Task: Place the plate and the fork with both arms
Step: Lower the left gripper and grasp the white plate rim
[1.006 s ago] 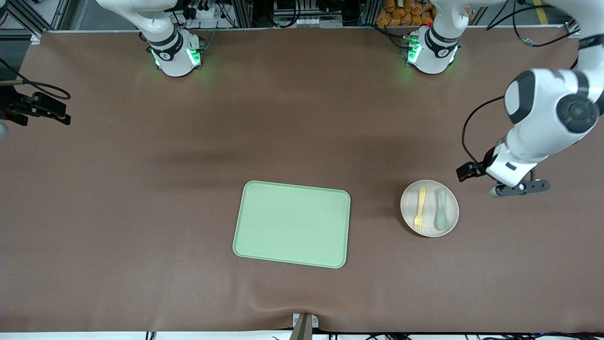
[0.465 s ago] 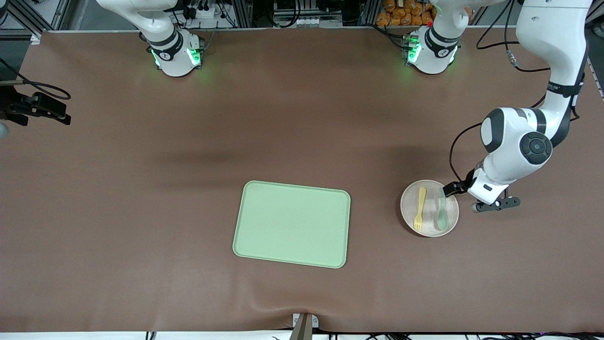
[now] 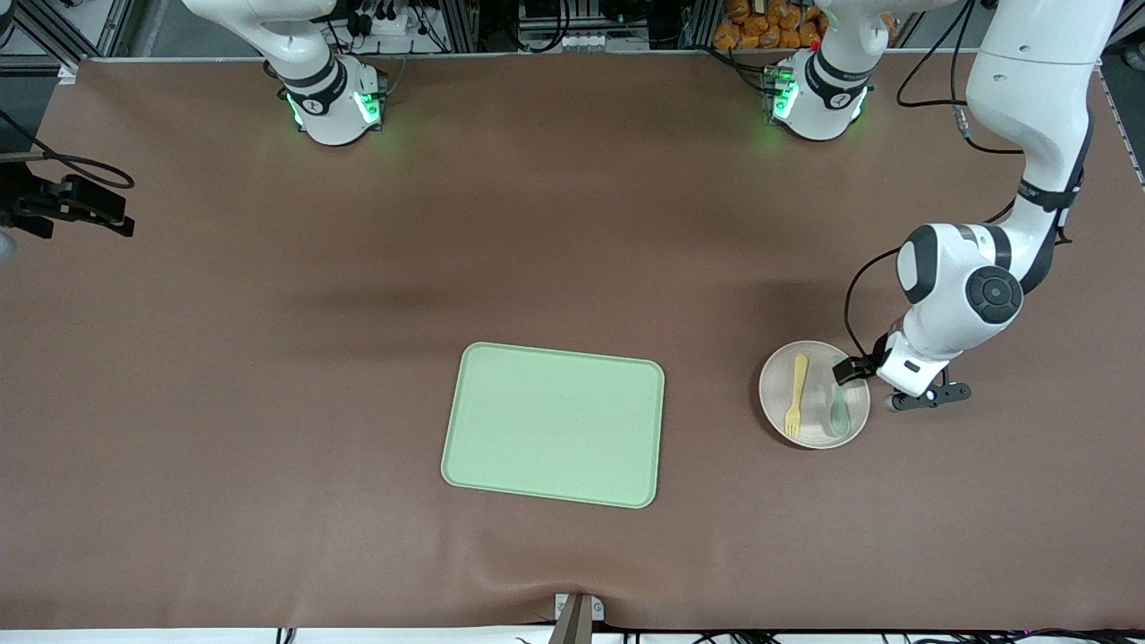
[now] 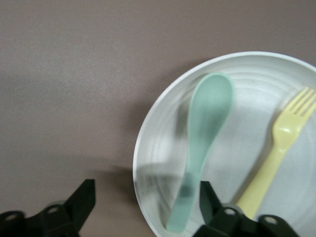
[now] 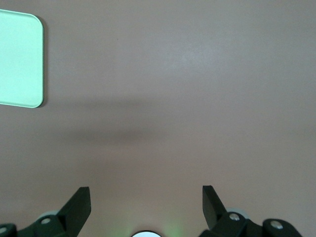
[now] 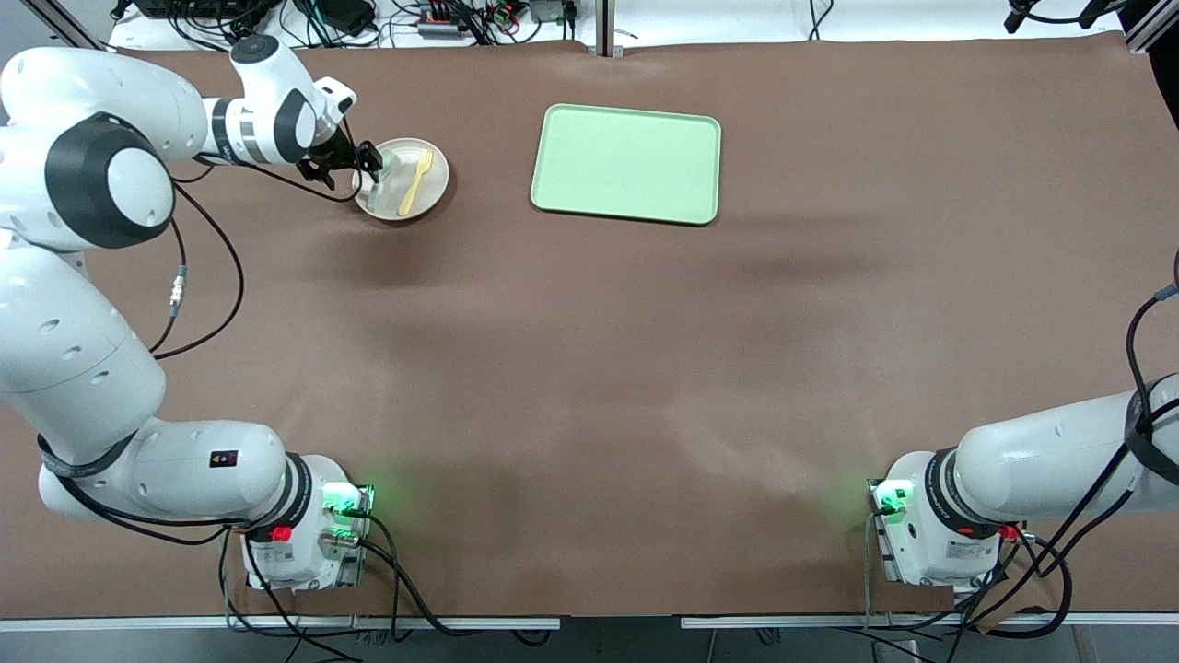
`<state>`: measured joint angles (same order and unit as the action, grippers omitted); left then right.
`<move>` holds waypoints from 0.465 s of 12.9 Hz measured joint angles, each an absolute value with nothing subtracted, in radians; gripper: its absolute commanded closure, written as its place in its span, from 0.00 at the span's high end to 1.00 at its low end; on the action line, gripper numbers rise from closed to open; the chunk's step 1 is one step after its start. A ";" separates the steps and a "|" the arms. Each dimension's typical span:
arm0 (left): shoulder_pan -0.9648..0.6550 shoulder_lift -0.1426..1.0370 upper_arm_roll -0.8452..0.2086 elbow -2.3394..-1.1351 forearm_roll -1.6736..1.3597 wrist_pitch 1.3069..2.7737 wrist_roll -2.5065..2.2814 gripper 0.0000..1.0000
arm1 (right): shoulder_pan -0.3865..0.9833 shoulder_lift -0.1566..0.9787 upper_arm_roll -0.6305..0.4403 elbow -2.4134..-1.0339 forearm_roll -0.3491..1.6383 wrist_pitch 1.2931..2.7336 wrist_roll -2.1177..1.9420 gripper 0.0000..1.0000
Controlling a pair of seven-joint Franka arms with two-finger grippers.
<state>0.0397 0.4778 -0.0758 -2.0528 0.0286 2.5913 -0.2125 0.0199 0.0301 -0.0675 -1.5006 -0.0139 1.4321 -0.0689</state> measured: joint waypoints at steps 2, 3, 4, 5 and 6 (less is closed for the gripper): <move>0.051 0.486 -0.076 -2.049 0.029 2.596 -0.212 0.81 | 0.020 0.030 -0.068 -1.501 -0.014 1.432 -0.069 1.00; 0.058 0.486 -0.075 -2.047 0.030 2.596 -0.211 0.79 | 0.020 0.030 -0.068 -1.501 -0.014 1.432 -0.069 1.00; 0.065 0.486 -0.075 -2.046 0.032 2.596 -0.208 0.77 | 0.020 0.030 -0.068 -1.501 -0.014 1.432 -0.069 1.00; 0.071 0.488 -0.075 -2.045 0.034 2.596 -0.205 0.74 | 0.020 0.030 -0.068 -1.501 -0.014 1.432 -0.069 1.00; 0.076 0.490 -0.075 -2.044 0.034 2.596 -0.203 0.68 | 0.020 0.030 -0.068 -1.501 -0.014 1.432 -0.069 1.00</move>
